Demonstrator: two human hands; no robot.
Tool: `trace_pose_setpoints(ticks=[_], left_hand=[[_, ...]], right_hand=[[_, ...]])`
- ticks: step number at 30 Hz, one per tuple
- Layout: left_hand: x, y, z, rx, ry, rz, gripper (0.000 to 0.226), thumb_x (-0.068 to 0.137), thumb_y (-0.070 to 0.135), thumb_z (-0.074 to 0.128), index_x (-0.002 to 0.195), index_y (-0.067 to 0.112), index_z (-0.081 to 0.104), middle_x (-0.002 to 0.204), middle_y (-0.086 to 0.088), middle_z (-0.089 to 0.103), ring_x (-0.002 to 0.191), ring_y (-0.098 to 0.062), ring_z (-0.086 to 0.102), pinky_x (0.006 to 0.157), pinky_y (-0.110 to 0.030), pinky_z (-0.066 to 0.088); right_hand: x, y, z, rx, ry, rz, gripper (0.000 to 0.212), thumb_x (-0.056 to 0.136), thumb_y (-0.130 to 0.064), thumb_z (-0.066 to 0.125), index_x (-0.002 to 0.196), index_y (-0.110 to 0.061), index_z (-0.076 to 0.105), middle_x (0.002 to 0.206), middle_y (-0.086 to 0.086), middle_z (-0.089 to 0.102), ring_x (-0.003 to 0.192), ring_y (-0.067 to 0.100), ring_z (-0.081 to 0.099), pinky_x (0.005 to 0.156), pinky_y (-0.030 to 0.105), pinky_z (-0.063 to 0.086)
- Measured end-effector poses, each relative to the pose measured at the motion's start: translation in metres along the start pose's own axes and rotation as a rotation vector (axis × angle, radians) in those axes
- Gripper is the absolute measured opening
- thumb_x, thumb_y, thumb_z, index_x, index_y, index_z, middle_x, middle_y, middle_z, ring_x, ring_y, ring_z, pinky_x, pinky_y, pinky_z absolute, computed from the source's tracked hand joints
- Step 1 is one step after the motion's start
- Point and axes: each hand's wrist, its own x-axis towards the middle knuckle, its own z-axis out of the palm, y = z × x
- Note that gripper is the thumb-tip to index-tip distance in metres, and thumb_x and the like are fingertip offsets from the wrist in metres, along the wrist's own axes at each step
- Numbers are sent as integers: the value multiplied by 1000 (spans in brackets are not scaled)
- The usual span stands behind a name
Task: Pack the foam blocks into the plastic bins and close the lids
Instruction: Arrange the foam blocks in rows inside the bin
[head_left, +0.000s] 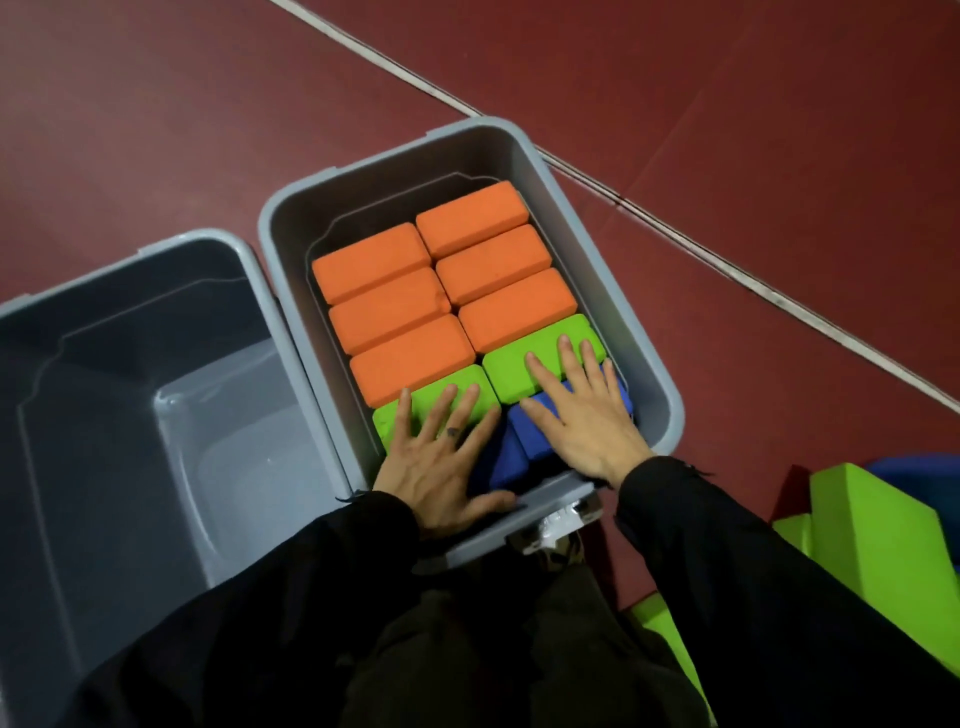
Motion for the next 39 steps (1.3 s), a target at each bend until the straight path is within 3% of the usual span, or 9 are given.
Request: trace_pose_setpoints(ticks=[4, 8, 11, 15, 22, 26, 28, 31, 39], left_hand=[[-5, 3, 7, 87, -110, -6, 98, 84, 84, 26, 162, 29, 2, 169, -4, -8, 155, -35, -8, 111, -76, 1], [0, 5, 12, 99, -190, -34, 96, 88, 80, 29, 160, 31, -10, 165, -3, -24, 152, -33, -21, 111, -75, -5], [2, 6, 2, 79, -254, -17, 95, 87, 82, 22, 158, 31, -16, 164, -2, -30, 151, -31, -27, 111, -74, -9], [-5, 5, -5, 35, -181, -125, 93, 88, 80, 7, 160, 24, -10, 167, -6, -20, 153, -31, -20, 115, -70, -6], [-7, 1, -7, -47, -273, -269, 114, 79, 91, 2, 160, 12, -10, 167, -5, -22, 153, -29, -21, 121, -63, -4], [1, -9, -20, -1, -107, -191, 103, 88, 81, 9, 157, 7, 26, 164, -18, 23, 151, -35, 21, 121, -59, 10], [15, -26, -27, 11, 26, -168, 88, 94, 71, 22, 152, 8, 39, 158, -17, 38, 147, -35, 32, 120, -58, 19], [46, -61, -41, 2, 59, -228, 80, 96, 68, 25, 155, 14, 34, 167, -11, 21, 154, -33, 14, 121, -61, 13], [128, -137, -56, 2, 86, -390, 85, 93, 71, 18, 160, 19, 15, 170, -6, -3, 156, -30, -2, 121, -65, 3]], right_hand=[[-22, 6, 1, -68, 167, -16, 61, 105, -46, 40, 162, -36, 21, 171, 9, 5, 158, 28, -1, 128, 46, 2], [-30, 6, 10, -317, -103, 49, 72, 100, -70, 17, 158, -43, -17, 166, 10, -26, 155, 34, -20, 125, 56, -4], [-27, -2, 1, -289, -239, 71, 81, 96, -78, 21, 155, -45, -24, 162, 9, -36, 152, 35, -28, 122, 61, -9], [-35, -10, 4, -210, -58, 73, 72, 98, -75, 17, 159, -47, -11, 170, 8, -18, 156, 36, -11, 122, 65, 3], [-27, -19, -4, -171, -99, 130, 76, 91, -85, 15, 157, -49, 19, 170, 9, 5, 156, 37, 4, 120, 66, 8], [5, -37, -28, -211, 81, 119, 58, 93, -71, 38, 132, -33, 57, 135, 12, 52, 129, 37, 48, 114, 58, 29], [29, -42, -36, -145, 191, 58, 60, 96, -62, 41, 144, -29, 51, 149, 14, 47, 136, 38, 44, 115, 52, 32], [67, -45, -40, -99, 209, 1, 69, 99, -60, 41, 160, -32, 26, 169, 13, 16, 154, 37, 18, 124, 51, 17], [169, -51, -45, -208, 278, -128, 72, 101, -62, 30, 163, -30, 14, 172, 9, 1, 157, 34, 2, 126, 55, 6]])
